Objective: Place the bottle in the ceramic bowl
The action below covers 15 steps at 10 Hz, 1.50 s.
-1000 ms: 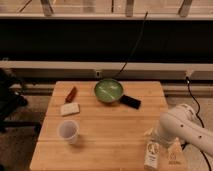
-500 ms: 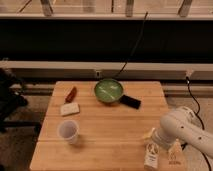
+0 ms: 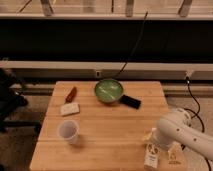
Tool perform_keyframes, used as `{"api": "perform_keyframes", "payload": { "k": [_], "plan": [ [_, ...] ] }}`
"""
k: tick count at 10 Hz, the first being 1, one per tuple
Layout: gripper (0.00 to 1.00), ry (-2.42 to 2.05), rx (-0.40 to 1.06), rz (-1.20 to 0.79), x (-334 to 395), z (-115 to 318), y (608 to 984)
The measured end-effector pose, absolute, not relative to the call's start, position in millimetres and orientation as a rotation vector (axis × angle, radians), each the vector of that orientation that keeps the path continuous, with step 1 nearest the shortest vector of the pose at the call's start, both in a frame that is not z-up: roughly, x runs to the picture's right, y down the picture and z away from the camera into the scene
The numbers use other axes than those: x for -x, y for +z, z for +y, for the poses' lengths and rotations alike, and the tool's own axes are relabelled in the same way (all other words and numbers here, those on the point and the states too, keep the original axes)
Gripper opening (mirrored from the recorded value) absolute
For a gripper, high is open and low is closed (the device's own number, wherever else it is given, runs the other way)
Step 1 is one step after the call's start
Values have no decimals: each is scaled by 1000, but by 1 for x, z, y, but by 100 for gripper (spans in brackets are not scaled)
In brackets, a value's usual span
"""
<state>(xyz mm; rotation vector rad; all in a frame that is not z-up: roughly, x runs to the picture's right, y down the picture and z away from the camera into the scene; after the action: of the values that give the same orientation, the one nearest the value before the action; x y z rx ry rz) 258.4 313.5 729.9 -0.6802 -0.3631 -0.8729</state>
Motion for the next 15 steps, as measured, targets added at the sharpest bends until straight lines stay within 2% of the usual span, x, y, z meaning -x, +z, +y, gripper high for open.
{"api": "perform_keyframes", "payload": {
  "k": [1, 2, 7, 10, 15],
  "plan": [
    [79, -880, 683, -356, -259, 314, 733],
    [75, -885, 687, -350, -259, 315, 735],
    [23, -931, 721, -351, -257, 321, 736],
    [0, -929, 744, -349, -255, 321, 733],
    [0, -873, 714, -283, -244, 259, 716]
  ]
}}
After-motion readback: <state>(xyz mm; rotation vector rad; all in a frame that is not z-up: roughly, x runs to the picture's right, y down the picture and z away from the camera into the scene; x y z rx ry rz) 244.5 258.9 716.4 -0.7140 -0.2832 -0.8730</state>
